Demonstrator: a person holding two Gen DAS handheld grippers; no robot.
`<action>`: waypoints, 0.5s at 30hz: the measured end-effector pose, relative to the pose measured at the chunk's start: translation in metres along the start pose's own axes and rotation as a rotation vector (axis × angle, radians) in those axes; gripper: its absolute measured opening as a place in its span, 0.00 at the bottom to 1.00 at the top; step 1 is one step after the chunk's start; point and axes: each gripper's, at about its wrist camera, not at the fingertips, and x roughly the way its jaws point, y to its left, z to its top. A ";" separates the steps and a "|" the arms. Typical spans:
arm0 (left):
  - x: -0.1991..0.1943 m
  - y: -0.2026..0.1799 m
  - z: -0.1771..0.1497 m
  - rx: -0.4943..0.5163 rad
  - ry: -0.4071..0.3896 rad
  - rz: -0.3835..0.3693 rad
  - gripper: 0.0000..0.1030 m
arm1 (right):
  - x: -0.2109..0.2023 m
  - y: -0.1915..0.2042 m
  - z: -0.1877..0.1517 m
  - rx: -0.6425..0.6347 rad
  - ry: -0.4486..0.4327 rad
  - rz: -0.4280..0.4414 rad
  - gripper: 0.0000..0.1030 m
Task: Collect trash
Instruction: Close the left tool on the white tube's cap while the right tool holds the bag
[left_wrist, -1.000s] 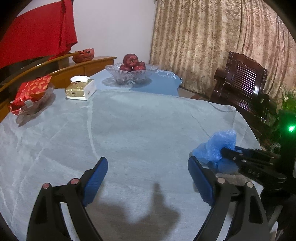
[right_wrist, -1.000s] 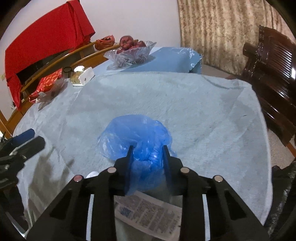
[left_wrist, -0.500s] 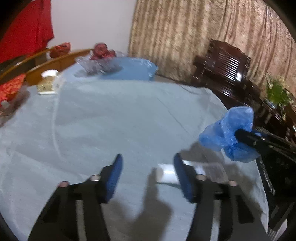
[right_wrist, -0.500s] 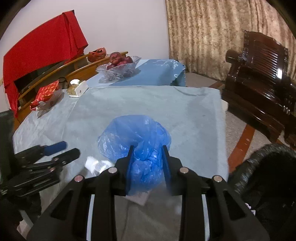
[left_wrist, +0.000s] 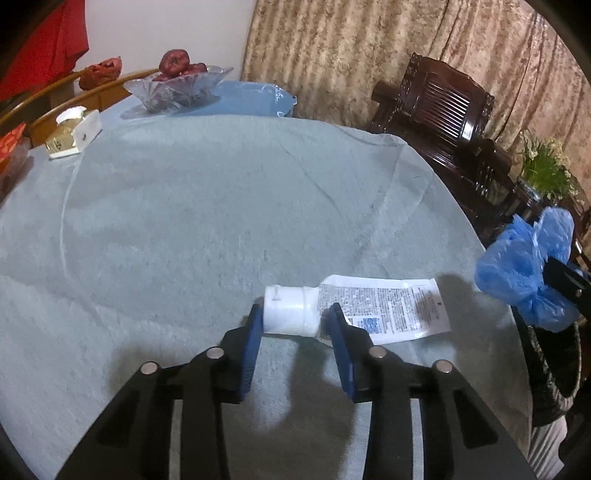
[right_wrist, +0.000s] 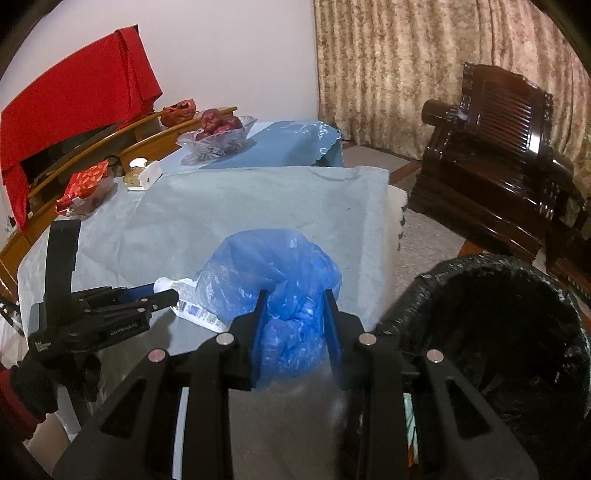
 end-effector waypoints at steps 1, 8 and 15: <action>-0.001 -0.001 -0.001 -0.001 0.002 -0.004 0.35 | -0.001 -0.001 -0.001 0.002 -0.001 -0.003 0.27; -0.014 -0.021 -0.020 0.015 0.042 -0.057 0.32 | -0.012 -0.009 -0.008 0.022 -0.007 -0.012 0.27; -0.028 -0.032 -0.031 0.053 0.048 -0.061 0.41 | -0.020 -0.012 -0.009 0.028 -0.017 -0.022 0.27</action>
